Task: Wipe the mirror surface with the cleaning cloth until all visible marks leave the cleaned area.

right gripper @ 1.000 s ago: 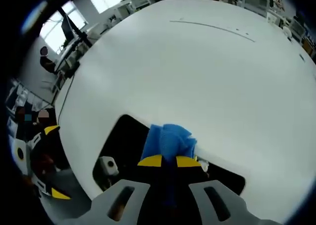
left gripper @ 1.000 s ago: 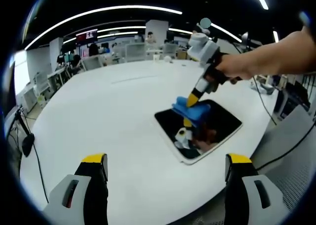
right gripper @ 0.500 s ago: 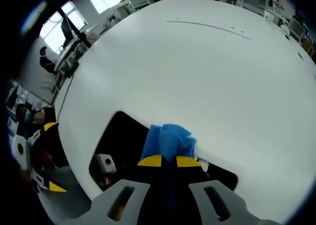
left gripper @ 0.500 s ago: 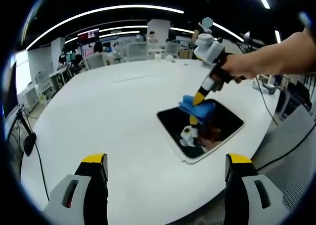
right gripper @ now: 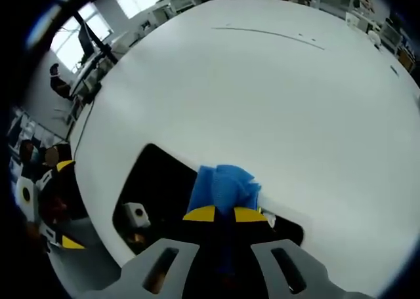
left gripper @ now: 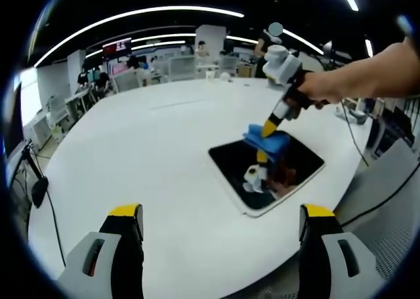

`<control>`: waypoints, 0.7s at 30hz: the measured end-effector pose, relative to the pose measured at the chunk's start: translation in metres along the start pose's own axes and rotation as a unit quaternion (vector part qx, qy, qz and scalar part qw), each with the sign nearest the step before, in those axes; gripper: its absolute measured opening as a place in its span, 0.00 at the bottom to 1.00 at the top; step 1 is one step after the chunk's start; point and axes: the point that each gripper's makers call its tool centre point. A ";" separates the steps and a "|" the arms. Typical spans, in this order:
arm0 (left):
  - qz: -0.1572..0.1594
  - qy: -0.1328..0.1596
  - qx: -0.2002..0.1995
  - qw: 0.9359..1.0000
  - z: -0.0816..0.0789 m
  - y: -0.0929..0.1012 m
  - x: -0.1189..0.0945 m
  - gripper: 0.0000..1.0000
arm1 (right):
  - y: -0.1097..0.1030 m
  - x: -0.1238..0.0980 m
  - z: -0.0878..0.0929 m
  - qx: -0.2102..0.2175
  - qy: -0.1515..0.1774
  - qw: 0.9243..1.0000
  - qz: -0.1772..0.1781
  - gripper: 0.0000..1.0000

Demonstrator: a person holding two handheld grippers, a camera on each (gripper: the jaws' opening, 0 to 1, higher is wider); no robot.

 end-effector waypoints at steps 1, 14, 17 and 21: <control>0.000 0.000 0.000 1.000 0.000 0.000 0.000 0.99 | 0.003 0.002 -0.002 0.001 0.000 1.000 0.000 0.02; 0.001 -0.002 0.004 1.000 0.000 0.002 -0.001 0.99 | 0.013 -0.001 0.005 0.005 -0.003 1.000 0.011 0.02; 0.002 -0.003 0.006 1.000 0.000 0.002 -0.001 0.99 | 0.013 -0.001 0.005 0.005 -0.002 1.000 0.012 0.02; 0.002 -0.004 0.008 1.000 0.000 0.003 0.000 0.99 | 0.013 -0.001 0.006 -0.003 0.000 1.000 0.018 0.02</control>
Point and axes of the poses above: the point that each gripper's makers call its tool centre point, and the gripper's own axes: x roughly forward along the fingers, y roughly to its right, z roughly out of its underside, and after that the axes turned 14 degrees about -y, right-handed
